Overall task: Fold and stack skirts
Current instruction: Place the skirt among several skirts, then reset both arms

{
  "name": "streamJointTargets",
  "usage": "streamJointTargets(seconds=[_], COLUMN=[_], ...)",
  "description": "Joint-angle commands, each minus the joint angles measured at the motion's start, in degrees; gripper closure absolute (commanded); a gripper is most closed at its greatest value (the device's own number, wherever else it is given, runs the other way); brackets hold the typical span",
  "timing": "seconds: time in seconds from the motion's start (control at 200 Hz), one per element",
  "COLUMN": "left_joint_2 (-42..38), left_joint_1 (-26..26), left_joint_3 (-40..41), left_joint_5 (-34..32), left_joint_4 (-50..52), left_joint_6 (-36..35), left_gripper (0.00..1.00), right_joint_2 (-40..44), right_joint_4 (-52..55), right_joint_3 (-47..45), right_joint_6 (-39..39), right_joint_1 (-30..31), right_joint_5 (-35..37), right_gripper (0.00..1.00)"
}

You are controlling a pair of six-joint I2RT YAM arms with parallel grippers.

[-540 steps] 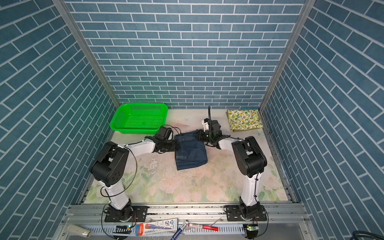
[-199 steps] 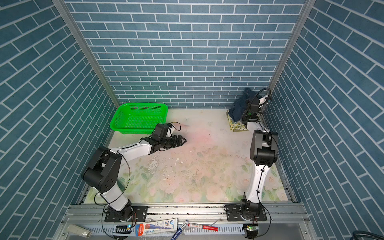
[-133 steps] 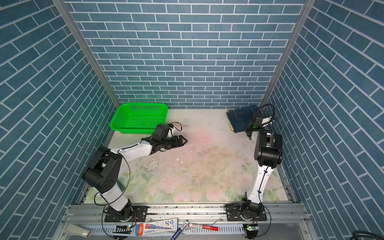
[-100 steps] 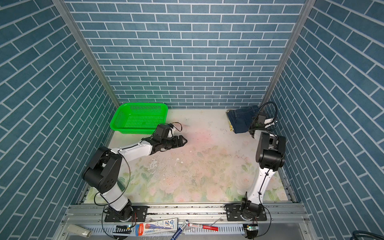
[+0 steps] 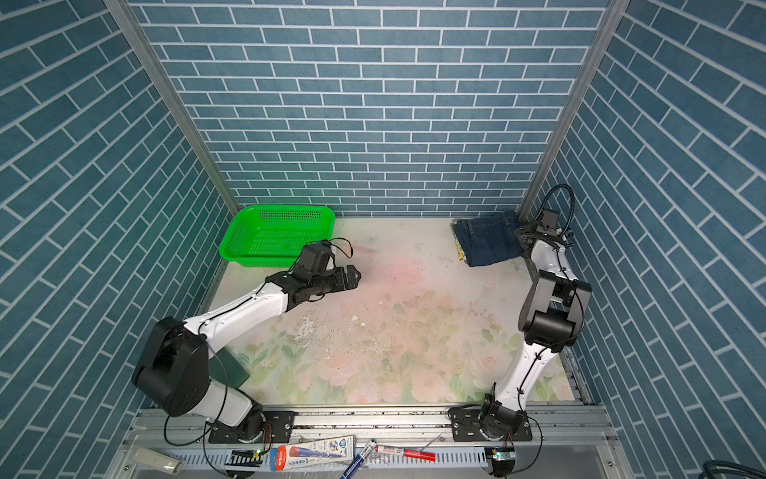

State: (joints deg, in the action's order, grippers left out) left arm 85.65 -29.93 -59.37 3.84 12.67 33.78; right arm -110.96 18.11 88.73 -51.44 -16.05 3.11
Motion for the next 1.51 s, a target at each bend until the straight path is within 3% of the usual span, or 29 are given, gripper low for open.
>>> streamJointTargets(seconds=[0.0,0.17,0.25,0.39,0.5,0.585,0.72,0.945,1.035,1.125,1.24,1.285,1.345,1.415,1.46,1.5], left_joint_2=[-7.22,-13.99,-15.49,-17.53,-13.38,-10.34,-8.69,-10.35,-12.66,-9.99,-3.59,-3.11,-0.69,3.0,1.27,2.73], left_joint_1=[-0.09,1.03,4.03,7.88,12.73,14.85,15.52,16.75,16.97,17.76,18.53,19.54,22.67,26.24,26.86,27.37], left_joint_3=[-0.88,1.58,4.18,14.86,18.08,20.98,24.07,24.25,27.9,31.21,32.7,32.06,37.07,38.71,36.45,37.69], left_joint_5=[-14.96,-32.36,-33.13,-33.63,-30.22,-28.89,-26.69,-23.09,-25.42,-28.1,-24.82,-21.57,-17.42,-15.24,-12.92,-12.02], left_joint_4=[7.09,5.57,2.83,-13.09,-15.85,-20.73,-34.77,-31.51,-33.68,-38.0,-49.74,-49.24,-60.63,-67.14,-59.33,-64.5], left_joint_6=[-4.51,-14.12,-16.94,-27.22,-26.5,-27.26,-33.08,-34.64,-36.78,-37.45,-42.54,-43.06,-41.17,-37.92,-37.29,-37.53], left_gripper=[0.0,0.0,0.0,0.0,0.01,0.0,0.0,0.0,0.0,0.0,0.0,0.0,0.0,0.0,0.0,0.0], right_joint_2=[9.81,24.17,29.59,37.11,40.93,39.06,33.8,29.97,28.32,24.72,23.31,22.74,22.96,22.92,22.78,22.76], right_joint_4=[-1.2,-13.06,-17.66,-27.85,-41.06,-54.8,-57.57,-68.52,-69.85,-72.14,-73.41,-75.66,-74.95,-74.01,-73.9,-73.3], right_joint_3=[-7.55,-24.6,-33.05,-49.23,-61.44,-68.11,-67.2,-70.2,-70.08,-69.55,-69.72,-70.42,-70.22,-69.77,-69.57,-69.24], right_joint_6=[9.81,26.83,32.67,37.68,40.08,41.05,42.93,44.53,44.63,44.67,44.81,45.01,45.2,45.36,45.46,45.46], right_joint_1=[1.27,5.97,7.92,9.81,10.14,10.17,10.23,10.31,10.35,10.38,10.36,10.4,10.34,10.39,10.43,10.43], right_joint_5=[-3.6,-4.26,-5.19,-3.46,-2.96,-3.06,-2.11,-1.2,-1.48,-2.0,-2.72,-3.62,-3.52,-3.73,-3.66,-3.57], right_gripper=[0.01,0.01,0.01,0.01,0.02,0.02,0.01,0.02,0.02,0.01,0.02,0.01,0.02,0.02,0.01,0.01])
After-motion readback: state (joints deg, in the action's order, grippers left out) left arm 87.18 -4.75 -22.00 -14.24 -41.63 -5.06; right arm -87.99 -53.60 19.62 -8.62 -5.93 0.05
